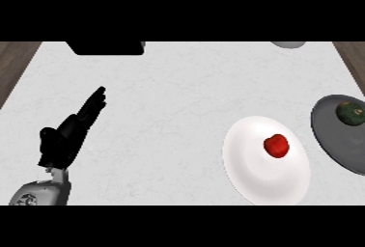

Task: Pick the squash from the plate and place it in the pan

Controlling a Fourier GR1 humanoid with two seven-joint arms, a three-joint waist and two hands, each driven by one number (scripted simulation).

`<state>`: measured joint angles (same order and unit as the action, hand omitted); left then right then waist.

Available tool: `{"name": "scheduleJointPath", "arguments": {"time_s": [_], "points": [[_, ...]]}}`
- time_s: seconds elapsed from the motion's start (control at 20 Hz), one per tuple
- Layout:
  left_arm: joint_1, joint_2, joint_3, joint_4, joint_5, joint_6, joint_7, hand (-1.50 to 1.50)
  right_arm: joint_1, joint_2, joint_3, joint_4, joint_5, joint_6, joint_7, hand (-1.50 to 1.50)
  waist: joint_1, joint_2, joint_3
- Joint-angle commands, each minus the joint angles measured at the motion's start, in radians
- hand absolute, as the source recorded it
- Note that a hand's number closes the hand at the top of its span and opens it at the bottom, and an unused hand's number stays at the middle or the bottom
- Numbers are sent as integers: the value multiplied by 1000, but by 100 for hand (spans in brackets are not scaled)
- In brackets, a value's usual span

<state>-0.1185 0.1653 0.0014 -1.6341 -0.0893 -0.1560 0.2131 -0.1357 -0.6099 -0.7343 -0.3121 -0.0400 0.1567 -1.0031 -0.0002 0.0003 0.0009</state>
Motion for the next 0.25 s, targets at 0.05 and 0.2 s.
{"name": "scheduleJointPath", "arguments": {"time_s": [0.05, 0.2], "points": [[65, 4, 19, -5, 5, -13, -54, 0, 87, 35, 14, -81, -42, 44, -93, -150, -2, -1, -1], [-50, -28, -3, 57, -38, 25, 3, 0, 76, 79, 23, -14, -31, -12, -169, -150, -2, 1, 1]]}}
